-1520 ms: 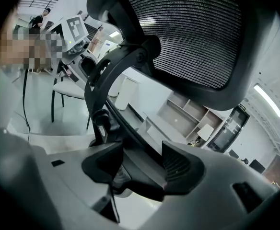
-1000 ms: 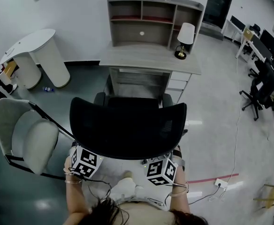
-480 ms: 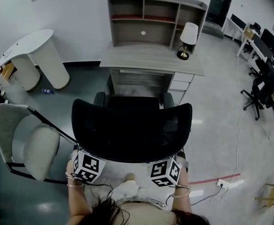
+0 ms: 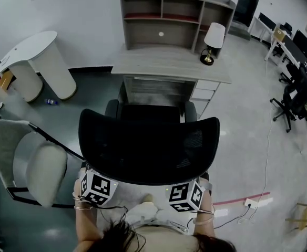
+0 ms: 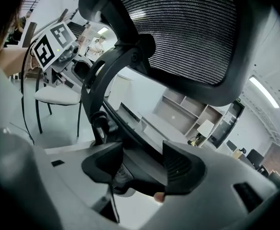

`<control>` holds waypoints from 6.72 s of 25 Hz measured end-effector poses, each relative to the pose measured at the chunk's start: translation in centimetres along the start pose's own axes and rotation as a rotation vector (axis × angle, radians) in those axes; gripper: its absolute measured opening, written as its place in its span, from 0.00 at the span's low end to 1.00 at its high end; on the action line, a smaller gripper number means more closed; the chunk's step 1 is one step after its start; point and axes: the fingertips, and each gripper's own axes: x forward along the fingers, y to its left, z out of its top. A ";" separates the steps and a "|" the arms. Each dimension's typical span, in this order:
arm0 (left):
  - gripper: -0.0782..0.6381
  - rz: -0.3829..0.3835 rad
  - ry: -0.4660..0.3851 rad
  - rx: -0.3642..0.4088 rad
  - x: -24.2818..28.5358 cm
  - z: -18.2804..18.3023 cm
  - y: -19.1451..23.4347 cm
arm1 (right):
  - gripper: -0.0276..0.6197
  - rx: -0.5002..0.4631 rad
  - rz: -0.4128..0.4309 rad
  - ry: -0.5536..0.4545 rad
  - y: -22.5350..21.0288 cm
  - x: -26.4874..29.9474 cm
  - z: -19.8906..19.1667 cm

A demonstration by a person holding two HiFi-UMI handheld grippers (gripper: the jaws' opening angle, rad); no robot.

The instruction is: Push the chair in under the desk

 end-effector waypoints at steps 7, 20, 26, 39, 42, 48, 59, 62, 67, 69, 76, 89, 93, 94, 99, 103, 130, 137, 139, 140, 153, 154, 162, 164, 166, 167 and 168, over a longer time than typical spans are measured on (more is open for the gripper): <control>0.44 -0.010 -0.029 0.014 0.6 0.3 0.7 | 0.44 0.009 -0.020 0.007 -0.3 0.5 0.3; 0.44 -0.014 -0.045 0.040 2.5 0.3 2.3 | 0.44 0.019 -0.039 0.021 -1.2 2.4 0.9; 0.44 -0.009 -0.063 0.049 3.8 0.6 3.2 | 0.44 0.019 -0.046 0.022 -1.8 3.7 1.1; 0.44 -0.011 -0.075 0.050 6.3 1.2 5.5 | 0.44 0.019 -0.056 0.022 -3.6 6.6 2.2; 0.44 -0.008 -0.084 0.057 6.9 1.5 6.1 | 0.44 0.020 -0.059 0.021 -3.9 7.3 2.4; 0.44 -0.025 -0.072 0.049 8.0 1.7 7.0 | 0.44 0.026 -0.065 0.027 -4.5 8.4 2.8; 0.44 -0.035 -0.088 0.049 9.9 2.0 8.8 | 0.44 0.040 -0.072 0.031 -5.5 10.5 3.5; 0.44 -0.040 -0.084 0.048 10.4 2.1 9.2 | 0.44 0.045 -0.072 0.038 -5.9 11.1 3.7; 0.44 -0.039 -0.090 0.047 11.3 2.3 9.9 | 0.44 0.050 -0.076 0.041 -6.4 12.0 3.9; 0.44 -0.048 -0.088 0.049 11.4 2.5 10.1 | 0.44 0.053 -0.074 0.046 -6.5 12.2 4.0; 0.44 -0.044 -0.100 0.055 11.9 2.5 10.6 | 0.44 0.058 -0.078 0.049 -6.6 12.7 4.3; 0.44 -0.056 -0.101 0.055 13.9 2.6 12.3 | 0.44 0.066 -0.095 0.051 -7.5 14.8 5.0; 0.44 -0.060 -0.096 0.058 14.4 2.7 13.0 | 0.44 0.067 -0.098 0.051 -7.8 15.4 5.3; 0.44 -0.062 -0.098 0.062 14.6 2.8 13.1 | 0.44 0.068 -0.098 0.051 -7.9 15.5 5.4; 0.44 -0.068 -0.094 0.053 15.2 3.0 13.5 | 0.44 0.070 -0.097 0.054 -8.4 16.3 5.5; 0.44 -0.074 -0.095 0.050 15.2 3.1 13.5 | 0.44 0.072 -0.092 0.052 -8.5 16.3 5.6; 0.44 0.032 -0.095 0.113 13.9 2.5 14.2 | 0.43 0.037 -0.191 0.020 -8.4 15.3 5.8; 0.44 0.050 -0.116 -0.002 11.4 1.5 14.0 | 0.43 0.114 -0.169 0.015 -7.4 13.9 5.1; 0.44 0.048 -0.130 -0.016 10.9 1.5 13.5 | 0.43 0.139 -0.168 0.010 -7.1 13.3 5.0; 0.44 0.043 -0.133 -0.029 10.5 1.7 13.2 | 0.43 0.155 -0.165 0.006 -6.9 12.9 5.0; 0.28 0.077 -0.217 -0.179 5.9 2.5 10.3 | 0.38 0.300 -0.146 -0.022 -5.1 8.1 4.3; 0.27 0.079 -0.221 -0.186 5.6 2.4 9.9 | 0.38 0.298 -0.145 -0.027 -4.8 7.8 4.3; 0.22 0.104 -0.237 -0.242 2.4 2.0 7.4 | 0.36 0.276 -0.145 -0.042 -3.4 4.9 3.7; 0.21 0.110 -0.241 -0.251 1.6 1.9 6.9 | 0.35 0.269 -0.147 -0.050 -3.1 4.2 3.7; 0.20 0.117 -0.243 -0.253 0.8 2.0 6.4 | 0.34 0.258 -0.148 -0.061 -2.9 3.5 3.9; 0.20 0.119 -0.245 -0.254 0.4 2.0 6.1 | 0.33 0.255 -0.146 -0.064 -2.7 3.2 3.9; 0.19 0.122 -0.246 -0.255 0.0 2.0 5.9 | 0.33 0.253 -0.142 -0.064 -2.5 2.8 3.9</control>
